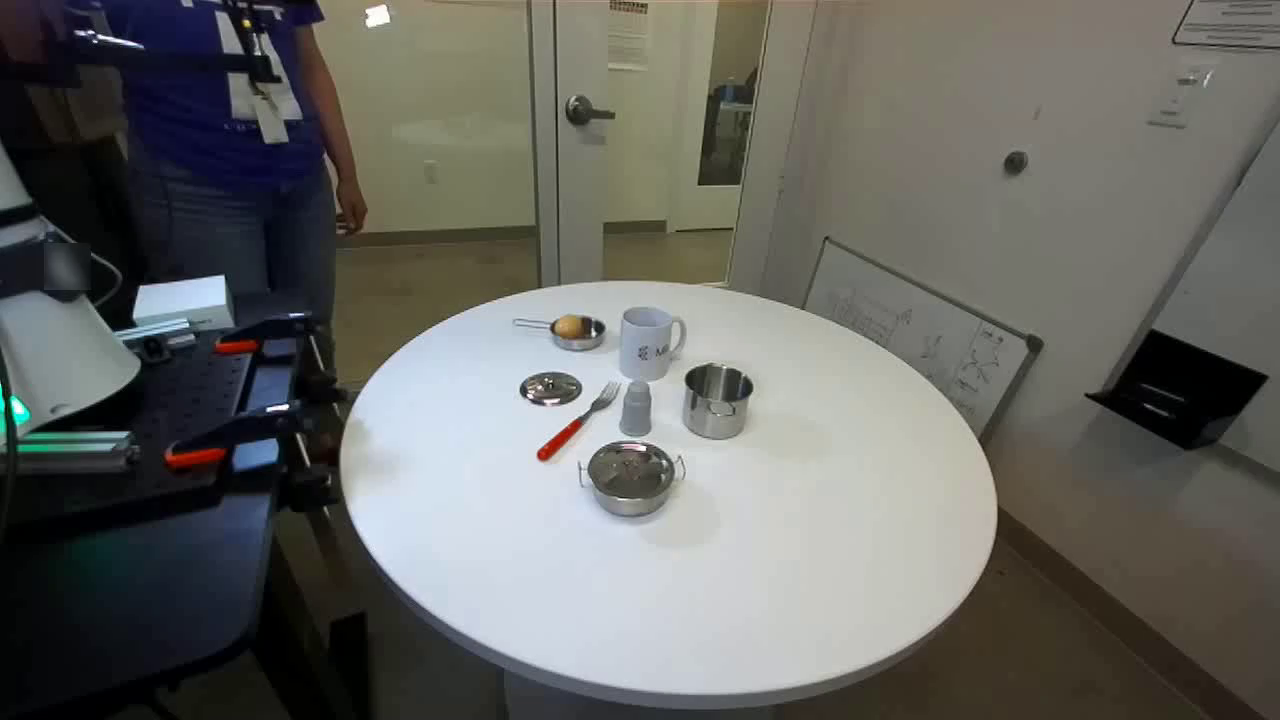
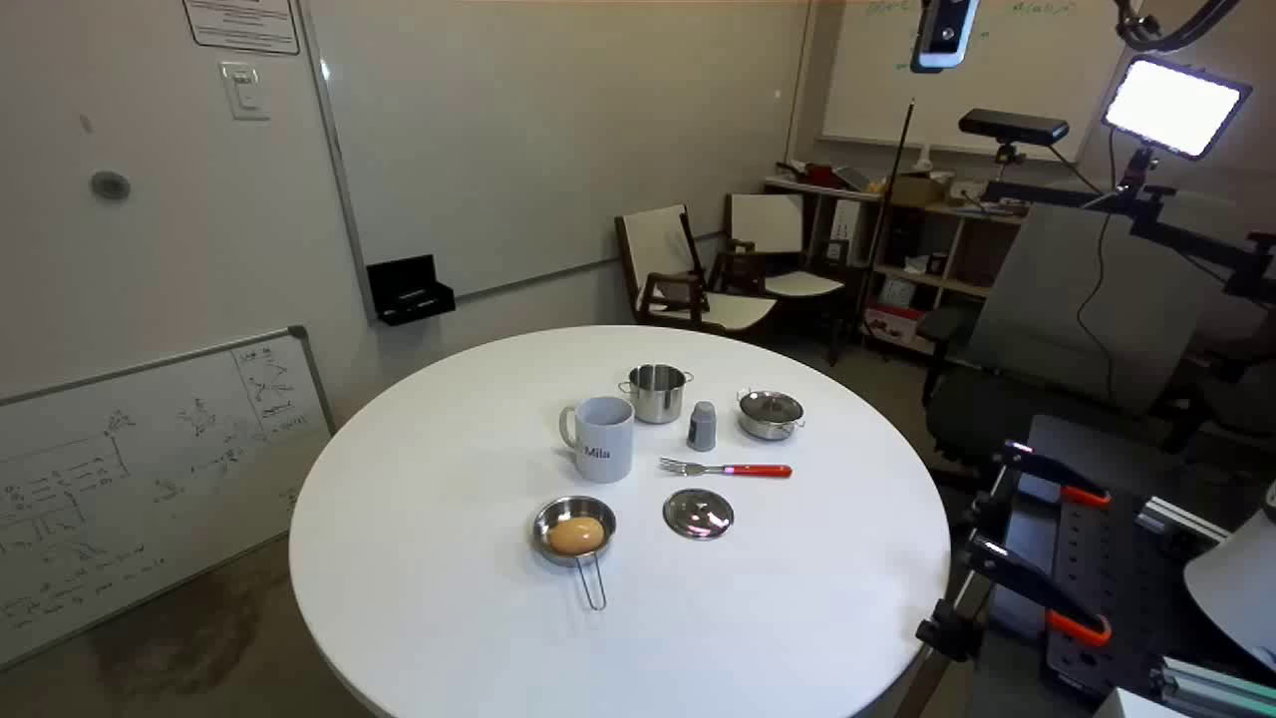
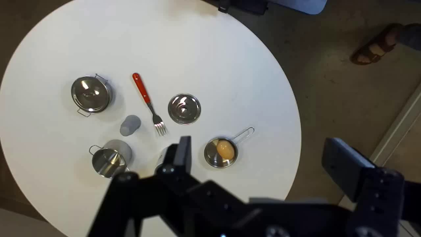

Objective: Put the salt and pepper shaker in the mug

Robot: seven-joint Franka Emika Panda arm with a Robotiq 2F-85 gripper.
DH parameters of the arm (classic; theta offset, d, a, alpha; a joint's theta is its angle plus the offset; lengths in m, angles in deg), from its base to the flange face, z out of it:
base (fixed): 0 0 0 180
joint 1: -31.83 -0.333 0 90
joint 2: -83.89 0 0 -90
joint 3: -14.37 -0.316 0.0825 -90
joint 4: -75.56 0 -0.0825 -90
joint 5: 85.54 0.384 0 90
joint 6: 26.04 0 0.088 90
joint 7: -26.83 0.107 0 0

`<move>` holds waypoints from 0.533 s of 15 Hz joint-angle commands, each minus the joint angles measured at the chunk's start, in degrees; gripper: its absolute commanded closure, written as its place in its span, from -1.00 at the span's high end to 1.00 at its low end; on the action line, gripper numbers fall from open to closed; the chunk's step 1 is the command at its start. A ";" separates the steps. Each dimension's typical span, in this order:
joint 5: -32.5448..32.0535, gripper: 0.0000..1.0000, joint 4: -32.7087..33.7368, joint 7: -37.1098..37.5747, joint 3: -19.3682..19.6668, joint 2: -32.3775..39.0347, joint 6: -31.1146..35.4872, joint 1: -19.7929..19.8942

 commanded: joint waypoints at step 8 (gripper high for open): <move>-3.16 1.00 -1.79 -1.99 1.18 6.81 7.74 1.57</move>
